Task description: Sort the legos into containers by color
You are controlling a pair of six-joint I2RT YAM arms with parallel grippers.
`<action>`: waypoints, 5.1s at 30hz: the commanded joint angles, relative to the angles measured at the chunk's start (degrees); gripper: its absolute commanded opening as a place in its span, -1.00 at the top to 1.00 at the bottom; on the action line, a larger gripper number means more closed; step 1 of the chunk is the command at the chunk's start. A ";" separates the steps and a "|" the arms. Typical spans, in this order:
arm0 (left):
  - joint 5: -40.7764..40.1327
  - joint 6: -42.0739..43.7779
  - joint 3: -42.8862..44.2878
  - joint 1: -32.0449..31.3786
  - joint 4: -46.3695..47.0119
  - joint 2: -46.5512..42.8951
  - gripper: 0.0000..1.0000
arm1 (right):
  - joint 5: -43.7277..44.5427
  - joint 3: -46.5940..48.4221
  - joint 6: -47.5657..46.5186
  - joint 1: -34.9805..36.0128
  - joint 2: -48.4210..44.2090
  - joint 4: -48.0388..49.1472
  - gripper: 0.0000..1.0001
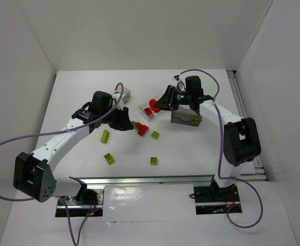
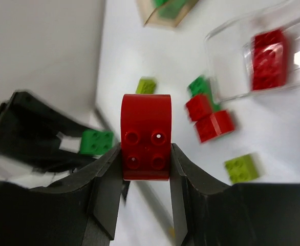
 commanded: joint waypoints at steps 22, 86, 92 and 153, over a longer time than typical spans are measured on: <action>-22.44 -14.82 32.93 10.37 -14.51 27.35 1.00 | 50.47 22.47 -14.42 9.99 16.41 -14.85 -0.45; -23.84 -15.61 16.85 13.45 -14.60 8.54 -0.44 | 55.83 25.28 -37.26 29.50 22.73 -20.47 -0.36; -24.37 -15.08 16.85 13.97 -14.60 8.54 -0.44 | 54.51 25.29 -37.80 28.97 23.88 -21.71 -0.07; 25.02 -31.35 8.24 9.23 18.54 19.88 0.85 | 34.47 0.85 -30.50 23.79 -11.18 -7.64 0.58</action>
